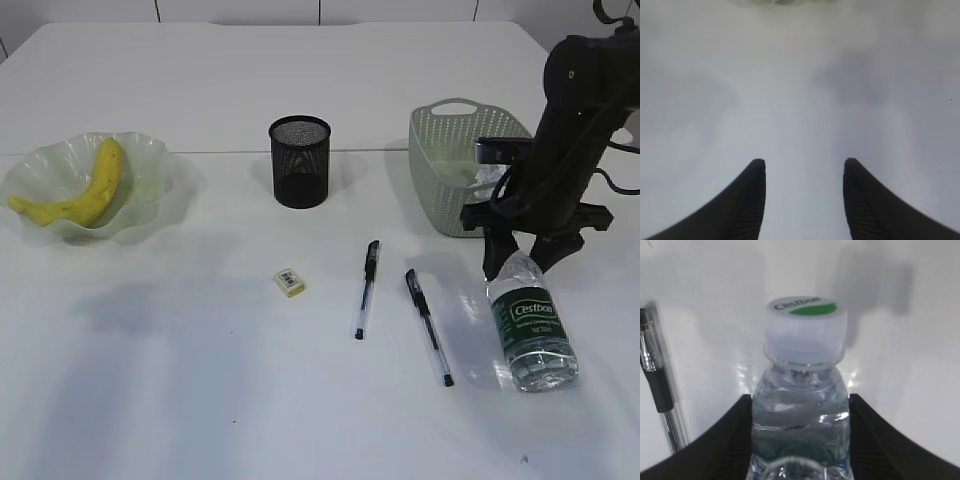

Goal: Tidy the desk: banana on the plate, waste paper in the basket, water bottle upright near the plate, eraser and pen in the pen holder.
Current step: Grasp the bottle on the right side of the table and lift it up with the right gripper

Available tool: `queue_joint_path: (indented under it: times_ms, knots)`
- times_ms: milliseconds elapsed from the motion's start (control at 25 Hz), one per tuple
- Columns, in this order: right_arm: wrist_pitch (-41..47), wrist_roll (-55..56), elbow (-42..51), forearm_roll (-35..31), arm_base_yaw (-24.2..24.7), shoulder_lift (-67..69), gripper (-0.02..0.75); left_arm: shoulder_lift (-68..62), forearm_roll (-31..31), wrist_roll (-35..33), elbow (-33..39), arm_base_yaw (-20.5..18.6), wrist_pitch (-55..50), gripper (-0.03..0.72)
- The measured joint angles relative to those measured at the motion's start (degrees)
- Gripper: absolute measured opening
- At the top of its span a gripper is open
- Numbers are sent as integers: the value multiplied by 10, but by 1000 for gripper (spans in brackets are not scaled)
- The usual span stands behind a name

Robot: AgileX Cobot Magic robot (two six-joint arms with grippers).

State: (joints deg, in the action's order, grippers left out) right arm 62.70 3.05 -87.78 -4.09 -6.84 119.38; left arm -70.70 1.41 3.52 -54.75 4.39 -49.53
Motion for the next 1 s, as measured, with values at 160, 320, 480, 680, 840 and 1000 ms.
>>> queue_joint_path:
  times_ms: [160, 320, 480, 680, 840, 1000]
  knots:
    - [5, 0, 0, 0, 0, -16, 397, 0, 0, 0, 0, 0, 6, 351]
    - [9, 0, 0, 0, 0, -37, 395, 0, 0, 0, 0, 0, 10, 351]
    - [11, 0, 0, 0, 0, -48, 393, 0, 0, 0, 0, 0, 21, 351]
    - [15, 0, 0, 0, 0, -48, 374, 0, 0, 0, 0, 0, 31, 351]
    - [15, 0, 0, 0, 0, -48, 351, 0, 0, 0, 0, 0, 34, 351]
    - [15, 0, 0, 0, 0, -48, 337, 0, 0, 0, 0, 0, 34, 351]
